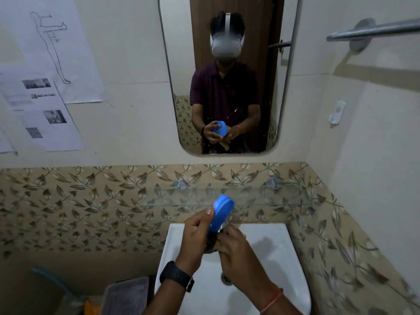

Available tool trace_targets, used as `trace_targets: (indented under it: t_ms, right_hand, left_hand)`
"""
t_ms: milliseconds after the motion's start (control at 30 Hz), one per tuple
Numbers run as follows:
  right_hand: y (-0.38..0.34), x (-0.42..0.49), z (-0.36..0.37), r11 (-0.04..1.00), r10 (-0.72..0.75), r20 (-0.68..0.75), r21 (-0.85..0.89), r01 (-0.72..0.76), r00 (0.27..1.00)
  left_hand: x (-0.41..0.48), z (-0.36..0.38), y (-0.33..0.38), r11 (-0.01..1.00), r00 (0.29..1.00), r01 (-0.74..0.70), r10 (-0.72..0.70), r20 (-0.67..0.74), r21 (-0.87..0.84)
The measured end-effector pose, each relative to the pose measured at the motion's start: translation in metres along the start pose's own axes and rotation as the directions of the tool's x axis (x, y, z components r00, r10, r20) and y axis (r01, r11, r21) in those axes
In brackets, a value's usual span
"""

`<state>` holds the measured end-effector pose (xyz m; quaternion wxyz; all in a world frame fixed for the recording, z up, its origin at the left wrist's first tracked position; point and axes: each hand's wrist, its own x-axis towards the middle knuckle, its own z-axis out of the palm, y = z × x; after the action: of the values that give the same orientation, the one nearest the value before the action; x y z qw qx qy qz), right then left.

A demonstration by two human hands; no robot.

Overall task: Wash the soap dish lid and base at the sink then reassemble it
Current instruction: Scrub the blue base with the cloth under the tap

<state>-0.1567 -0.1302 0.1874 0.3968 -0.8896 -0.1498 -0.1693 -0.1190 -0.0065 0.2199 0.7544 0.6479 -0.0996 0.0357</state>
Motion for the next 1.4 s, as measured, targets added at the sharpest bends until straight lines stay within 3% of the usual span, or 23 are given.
trace_targets:
  t_ms: [100, 200, 367, 433, 500, 667, 733, 800, 833, 900, 933, 1000, 1067, 1133, 1200, 1267, 1333, 1400]
  right_hand:
    - [0.003, 0.001, -0.013, 0.984, 0.086, 0.151, 0.142, -0.108, 0.985]
    - [0.012, 0.006, -0.033, 0.967, 0.186, 0.216, 0.132, -0.218, 0.958]
    - [0.019, 0.016, -0.047, 0.903, 0.397, -0.19, 0.254, -0.346, 0.898]
    - [0.013, 0.024, -0.047, 0.931, 0.348, -0.271, 0.216, -0.295, 0.898]
    - [0.004, 0.031, -0.043, 0.969, 0.239, -0.262, 0.132, -0.21, 0.935]
    - [-0.006, 0.021, -0.013, 0.989, 0.145, -0.029, -0.008, -0.145, 0.989]
    - [-0.009, 0.015, -0.01, 0.984, 0.177, 0.073, 0.017, -0.178, 0.982]
    - [-0.013, 0.014, -0.019, 0.946, 0.251, 0.2, 0.156, -0.284, 0.947]
    - [-0.013, 0.015, -0.025, 0.883, 0.289, 0.283, 0.291, -0.368, 0.915]
    - [-0.016, 0.016, -0.035, 0.657, 0.29, 0.482, 0.528, -0.538, 0.827]
    - [-0.015, 0.014, -0.038, 0.559, 0.26, 0.56, 0.577, -0.595, 0.787]
    - [-0.011, 0.006, -0.042, 0.506, 0.195, 0.666, 0.56, -0.656, 0.72]
    - [-0.006, -0.002, -0.045, 0.611, 0.182, 0.731, 0.44, -0.658, 0.658]
    - [0.008, -0.008, -0.049, 0.789, 0.248, 0.746, 0.215, -0.576, 0.618]
    - [0.022, -0.012, -0.051, 0.857, 0.402, 0.66, -0.028, -0.514, 0.635]
    - [0.032, -0.011, -0.052, 0.82, 0.538, 0.47, -0.102, -0.563, 0.699]
    - [0.026, 0.0, -0.054, 0.813, 0.56, 0.212, 0.046, -0.581, 0.801]
    - [0.015, 0.018, -0.059, 0.868, 0.481, -0.063, 0.176, -0.465, 0.874]
  left_hand:
    - [0.003, 0.003, -0.001, 0.993, 0.997, -0.042, 0.035, 0.069, 0.108]
    - [0.004, -0.002, -0.006, 0.999, 0.999, -0.009, 0.007, 0.052, 0.044]
    - [0.005, -0.007, -0.009, 0.978, 0.991, 0.134, -0.13, 0.034, -0.16]
    - [0.005, -0.006, -0.012, 0.968, 0.987, 0.158, -0.155, 0.03, -0.193]
    - [0.005, -0.003, -0.012, 0.964, 0.986, 0.167, -0.165, 0.031, -0.208]
    - [0.011, -0.001, -0.012, 0.94, 0.973, 0.227, -0.227, 0.028, -0.255]
    - [0.011, 0.0, -0.015, 0.944, 0.972, 0.233, -0.233, 0.028, -0.232]
    - [0.007, 0.001, -0.02, 0.935, 0.966, 0.25, -0.257, 0.008, -0.252]
    - [0.005, 0.002, -0.022, 0.922, 0.96, 0.269, -0.279, 0.006, -0.278]
    - [0.002, 0.005, -0.026, 0.881, 0.938, 0.328, -0.347, 0.007, -0.342]
    - [0.002, 0.006, -0.027, 0.852, 0.921, 0.365, -0.389, 0.013, -0.374]
    - [0.003, 0.008, -0.027, 0.765, 0.883, 0.426, -0.467, 0.039, -0.483]
    - [0.006, 0.007, -0.027, 0.681, 0.866, 0.441, -0.493, 0.08, -0.584]
    - [0.008, 0.002, -0.025, 0.611, 0.875, 0.425, -0.467, 0.13, -0.667]
    - [0.01, -0.003, -0.025, 0.532, 0.874, 0.427, -0.451, 0.182, -0.731]
    - [0.011, -0.006, -0.025, 0.474, 0.866, 0.436, -0.453, 0.213, -0.765]
    - [0.013, -0.005, -0.028, 0.448, 0.857, 0.446, -0.463, 0.226, -0.775]
    - [0.013, -0.003, -0.03, 0.443, 0.85, 0.459, -0.471, 0.236, -0.77]
